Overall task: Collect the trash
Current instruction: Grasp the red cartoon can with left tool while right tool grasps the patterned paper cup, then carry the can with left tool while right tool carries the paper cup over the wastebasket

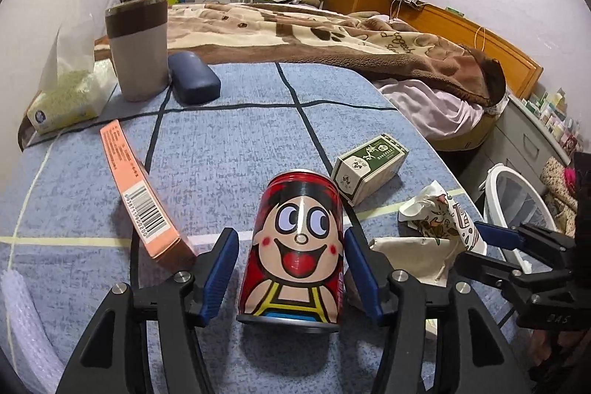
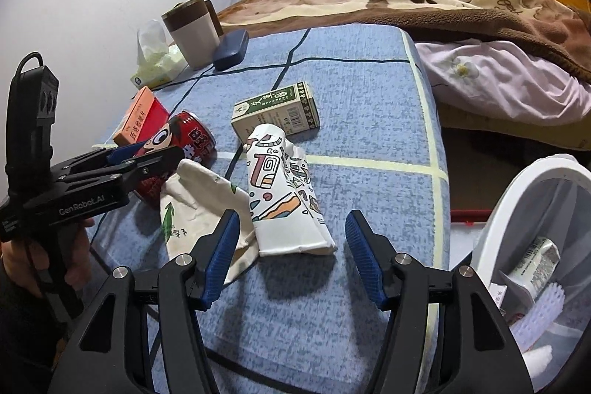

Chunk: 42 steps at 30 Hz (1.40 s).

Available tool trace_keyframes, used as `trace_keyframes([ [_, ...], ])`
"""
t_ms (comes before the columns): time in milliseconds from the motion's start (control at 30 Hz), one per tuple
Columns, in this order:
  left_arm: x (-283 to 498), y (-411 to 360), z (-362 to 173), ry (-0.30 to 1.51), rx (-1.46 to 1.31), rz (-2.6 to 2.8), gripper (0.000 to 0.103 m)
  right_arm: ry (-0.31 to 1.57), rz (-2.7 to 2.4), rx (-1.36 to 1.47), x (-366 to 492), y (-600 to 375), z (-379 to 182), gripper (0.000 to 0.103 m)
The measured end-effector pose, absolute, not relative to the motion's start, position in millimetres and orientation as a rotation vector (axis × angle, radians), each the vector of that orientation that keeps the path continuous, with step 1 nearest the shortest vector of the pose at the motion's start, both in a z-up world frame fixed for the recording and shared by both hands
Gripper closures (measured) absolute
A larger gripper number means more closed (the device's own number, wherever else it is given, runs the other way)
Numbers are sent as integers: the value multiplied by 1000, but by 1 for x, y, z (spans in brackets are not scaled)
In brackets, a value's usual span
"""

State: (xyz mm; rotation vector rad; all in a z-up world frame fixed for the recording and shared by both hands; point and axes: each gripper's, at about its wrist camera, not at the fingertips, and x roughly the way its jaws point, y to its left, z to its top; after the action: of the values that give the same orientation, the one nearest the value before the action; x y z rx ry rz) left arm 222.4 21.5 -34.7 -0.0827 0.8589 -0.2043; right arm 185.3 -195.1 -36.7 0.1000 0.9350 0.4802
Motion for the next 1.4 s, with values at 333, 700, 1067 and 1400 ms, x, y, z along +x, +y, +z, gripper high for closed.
trace_keyframes([
  [333,219,29,-41,899,-145,-185,45,931,479,138,184,-202,-35,69],
  [700,194,25,-36,871,-139,-158,49,903,468,175,169,-215,-28,69],
  [1067,154,14,-14,815,-132,-139,49,865,470,199,148,-226,-15,69],
  [1400,128,-10,-2,792,-130,-173,49,842,455,217,128,-239,-9,69],
])
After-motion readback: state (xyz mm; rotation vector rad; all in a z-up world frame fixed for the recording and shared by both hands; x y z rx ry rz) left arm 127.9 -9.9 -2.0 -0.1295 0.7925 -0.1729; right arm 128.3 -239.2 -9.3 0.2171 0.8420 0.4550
